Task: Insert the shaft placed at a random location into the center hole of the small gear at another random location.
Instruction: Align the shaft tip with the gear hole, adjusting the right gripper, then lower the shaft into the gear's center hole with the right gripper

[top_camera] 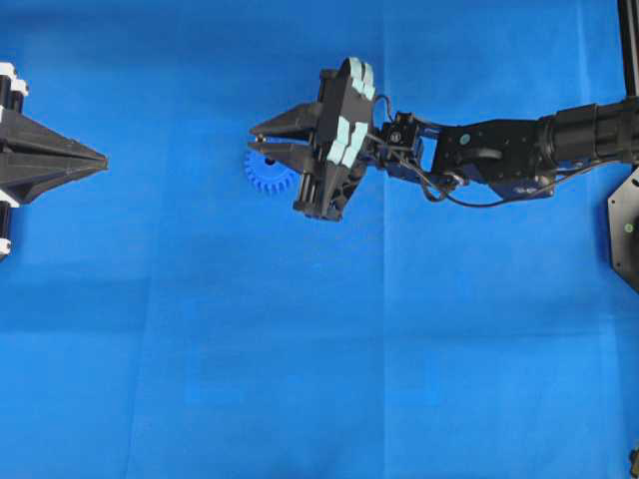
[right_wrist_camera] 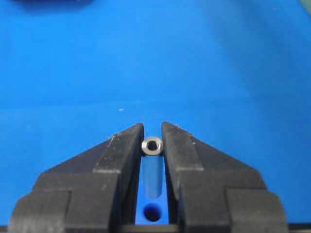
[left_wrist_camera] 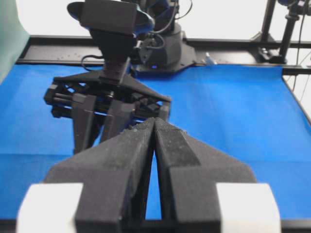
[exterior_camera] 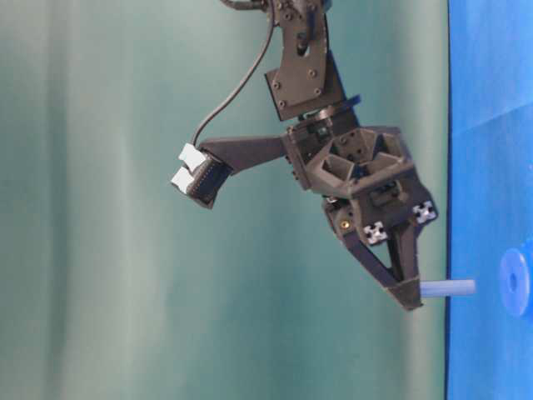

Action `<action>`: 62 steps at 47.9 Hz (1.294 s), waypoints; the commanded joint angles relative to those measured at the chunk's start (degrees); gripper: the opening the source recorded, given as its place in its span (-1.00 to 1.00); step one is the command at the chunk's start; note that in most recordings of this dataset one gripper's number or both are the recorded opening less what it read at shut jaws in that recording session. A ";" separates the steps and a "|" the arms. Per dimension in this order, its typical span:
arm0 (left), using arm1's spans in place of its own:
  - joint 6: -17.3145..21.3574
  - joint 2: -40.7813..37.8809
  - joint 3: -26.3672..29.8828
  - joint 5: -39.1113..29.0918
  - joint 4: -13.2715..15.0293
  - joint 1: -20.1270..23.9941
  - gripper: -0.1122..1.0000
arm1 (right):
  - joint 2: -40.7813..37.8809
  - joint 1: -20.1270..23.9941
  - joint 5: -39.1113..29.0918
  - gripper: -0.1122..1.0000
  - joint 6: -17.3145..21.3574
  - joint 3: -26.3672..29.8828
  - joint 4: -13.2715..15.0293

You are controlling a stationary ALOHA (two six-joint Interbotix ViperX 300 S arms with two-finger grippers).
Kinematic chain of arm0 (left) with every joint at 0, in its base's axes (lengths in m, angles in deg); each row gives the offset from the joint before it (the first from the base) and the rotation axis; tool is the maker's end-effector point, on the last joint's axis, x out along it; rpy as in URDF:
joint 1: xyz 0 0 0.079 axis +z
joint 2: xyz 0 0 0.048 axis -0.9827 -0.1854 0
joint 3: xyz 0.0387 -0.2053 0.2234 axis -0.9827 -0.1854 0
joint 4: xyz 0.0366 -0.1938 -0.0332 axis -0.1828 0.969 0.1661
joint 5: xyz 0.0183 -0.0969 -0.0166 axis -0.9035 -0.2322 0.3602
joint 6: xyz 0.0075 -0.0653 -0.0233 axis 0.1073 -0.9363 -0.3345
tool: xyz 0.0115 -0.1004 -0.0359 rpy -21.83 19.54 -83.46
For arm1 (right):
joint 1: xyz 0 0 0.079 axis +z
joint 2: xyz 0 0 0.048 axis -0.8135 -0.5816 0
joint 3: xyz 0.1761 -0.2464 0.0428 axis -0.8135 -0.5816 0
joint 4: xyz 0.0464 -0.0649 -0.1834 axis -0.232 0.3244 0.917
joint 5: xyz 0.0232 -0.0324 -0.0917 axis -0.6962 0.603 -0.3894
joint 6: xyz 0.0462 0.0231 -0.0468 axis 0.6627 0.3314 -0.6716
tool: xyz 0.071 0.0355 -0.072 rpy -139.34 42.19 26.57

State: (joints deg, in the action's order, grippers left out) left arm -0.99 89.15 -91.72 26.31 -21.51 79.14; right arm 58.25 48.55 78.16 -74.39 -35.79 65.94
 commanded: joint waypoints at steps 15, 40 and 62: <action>-0.09 -0.18 0.62 0.35 -0.09 0.00 -0.80 | -1.05 0.53 3.34 -0.75 0.09 -0.35 -0.26; -0.09 -0.18 0.53 0.44 -0.09 0.00 -0.80 | -3.87 0.35 4.92 -0.75 0.09 -0.35 -0.26; -0.09 -0.18 0.53 0.35 0.00 0.00 -0.80 | -4.13 0.35 4.83 -0.75 0.09 -0.62 -0.26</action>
State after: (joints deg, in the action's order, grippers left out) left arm -1.16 89.15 -91.72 26.40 -21.51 79.23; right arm 53.51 48.90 82.73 -74.39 -36.58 65.77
